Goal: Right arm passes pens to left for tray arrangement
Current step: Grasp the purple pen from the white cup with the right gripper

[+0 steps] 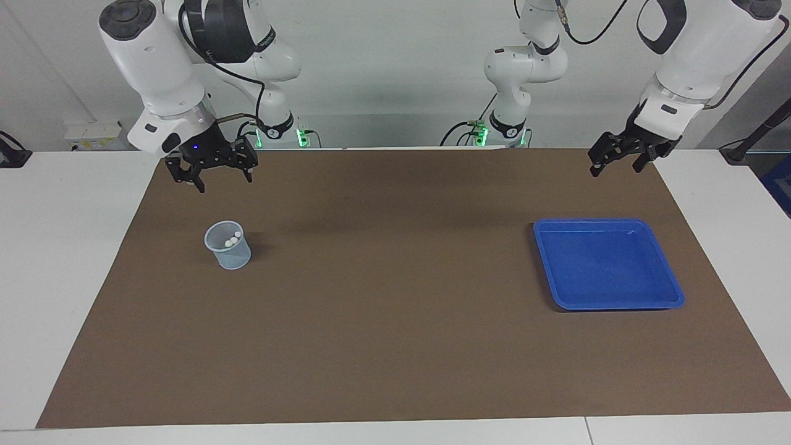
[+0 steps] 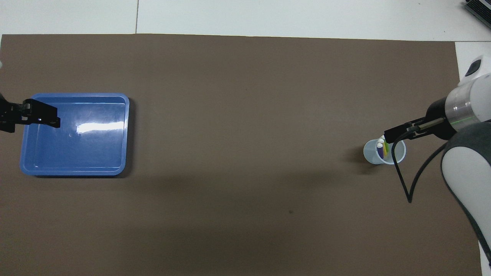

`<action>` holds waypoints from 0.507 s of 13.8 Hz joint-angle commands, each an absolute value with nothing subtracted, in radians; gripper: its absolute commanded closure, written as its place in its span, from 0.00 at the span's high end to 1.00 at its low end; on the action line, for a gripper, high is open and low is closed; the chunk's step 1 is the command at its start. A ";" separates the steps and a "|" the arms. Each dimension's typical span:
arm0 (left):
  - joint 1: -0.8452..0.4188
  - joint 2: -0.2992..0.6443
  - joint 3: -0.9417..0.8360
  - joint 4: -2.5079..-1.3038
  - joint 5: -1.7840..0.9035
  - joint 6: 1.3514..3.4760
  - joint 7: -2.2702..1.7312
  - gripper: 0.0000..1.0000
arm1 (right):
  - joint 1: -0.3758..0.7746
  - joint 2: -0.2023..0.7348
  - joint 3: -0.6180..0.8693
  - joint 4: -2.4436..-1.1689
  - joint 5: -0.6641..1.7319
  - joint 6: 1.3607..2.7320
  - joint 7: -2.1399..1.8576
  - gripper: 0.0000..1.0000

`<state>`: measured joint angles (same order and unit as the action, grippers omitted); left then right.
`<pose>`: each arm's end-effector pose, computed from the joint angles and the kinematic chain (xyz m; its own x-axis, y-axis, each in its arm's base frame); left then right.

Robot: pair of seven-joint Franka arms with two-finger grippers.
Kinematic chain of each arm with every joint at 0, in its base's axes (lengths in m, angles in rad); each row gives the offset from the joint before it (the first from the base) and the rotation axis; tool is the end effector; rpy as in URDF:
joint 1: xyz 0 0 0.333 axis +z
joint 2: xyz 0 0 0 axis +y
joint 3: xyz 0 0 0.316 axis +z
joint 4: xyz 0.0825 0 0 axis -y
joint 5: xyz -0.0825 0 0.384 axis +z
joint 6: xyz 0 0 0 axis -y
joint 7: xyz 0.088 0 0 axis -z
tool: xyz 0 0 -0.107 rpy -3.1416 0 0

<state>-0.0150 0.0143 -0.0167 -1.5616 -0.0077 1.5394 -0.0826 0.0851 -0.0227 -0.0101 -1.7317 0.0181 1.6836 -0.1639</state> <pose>0.5552 -0.0184 0.6182 0.9980 0.0506 -0.0370 0.0509 -0.9987 0.0049 0.5506 0.0431 0.5704 0.9718 0.2346 -0.0221 0.2341 -0.9720 -0.0221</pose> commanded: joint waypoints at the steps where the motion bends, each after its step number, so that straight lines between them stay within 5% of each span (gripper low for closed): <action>1: 0.015 0.011 -0.020 -1.565 -0.015 1.545 -0.078 1.00 | 0.081 -0.069 -0.008 -1.859 0.012 1.793 -0.176 1.00; 7: 0.000 0.011 -0.026 -1.572 -0.015 1.578 -0.084 1.00 | 0.084 -0.038 -0.006 -2.014 0.025 1.962 0.038 1.00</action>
<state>0.0063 0.0143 -0.0251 -1.5616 -0.0082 1.5564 -0.0826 0.0898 -0.0322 -0.0078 -1.9603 0.0188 1.9337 0.0060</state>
